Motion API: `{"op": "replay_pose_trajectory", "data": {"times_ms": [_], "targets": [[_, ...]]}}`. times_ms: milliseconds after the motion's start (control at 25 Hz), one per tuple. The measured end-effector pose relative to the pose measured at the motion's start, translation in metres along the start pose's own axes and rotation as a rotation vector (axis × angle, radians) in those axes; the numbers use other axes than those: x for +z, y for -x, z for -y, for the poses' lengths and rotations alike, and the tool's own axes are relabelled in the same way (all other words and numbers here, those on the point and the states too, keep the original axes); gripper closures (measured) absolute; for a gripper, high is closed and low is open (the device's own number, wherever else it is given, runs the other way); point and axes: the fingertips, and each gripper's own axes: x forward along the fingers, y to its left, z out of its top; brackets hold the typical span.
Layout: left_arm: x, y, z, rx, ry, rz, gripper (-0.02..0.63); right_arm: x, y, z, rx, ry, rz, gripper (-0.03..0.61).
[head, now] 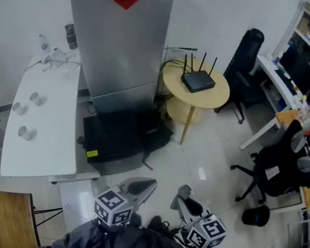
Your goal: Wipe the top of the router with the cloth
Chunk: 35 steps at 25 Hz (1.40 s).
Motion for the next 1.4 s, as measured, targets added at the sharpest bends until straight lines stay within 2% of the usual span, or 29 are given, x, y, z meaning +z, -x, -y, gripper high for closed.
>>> {"op": "replay_pose_trajectory", "data": {"times_ms": [280, 480, 600, 760, 1080, 1200, 1400], "targets": [[0.008, -0.036, -0.02, 0.005, 0.013, -0.01, 0.614, 0.014, -0.017, 0.038, 0.002, -0.009, 0.003, 0.508], [0.016, -0.088, -0.046, 0.009, 0.003, -0.029, 0.614, 0.031, -0.039, 0.091, 0.009, -0.02, 0.013, 0.508], [0.025, -0.139, -0.071, 0.02, 0.006, -0.044, 0.614, 0.043, -0.062, 0.146, 0.018, -0.02, 0.014, 0.508], [0.052, -0.232, -0.118, 0.044, 0.013, -0.042, 0.614, 0.076, -0.105, 0.244, 0.026, 0.005, -0.005, 0.508], [0.147, -0.397, -0.205, 0.163, 0.035, -0.013, 0.614, 0.157, -0.179, 0.41, 0.112, 0.018, -0.091, 0.508], [0.169, -0.428, -0.228, 0.196, 0.041, -0.023, 0.614, 0.175, -0.212, 0.45, 0.137, 0.013, -0.111, 0.508], [0.184, -0.467, -0.27, 0.237, 0.063, -0.043, 0.614, 0.195, -0.271, 0.498, 0.171, 0.017, -0.14, 0.508]]}}
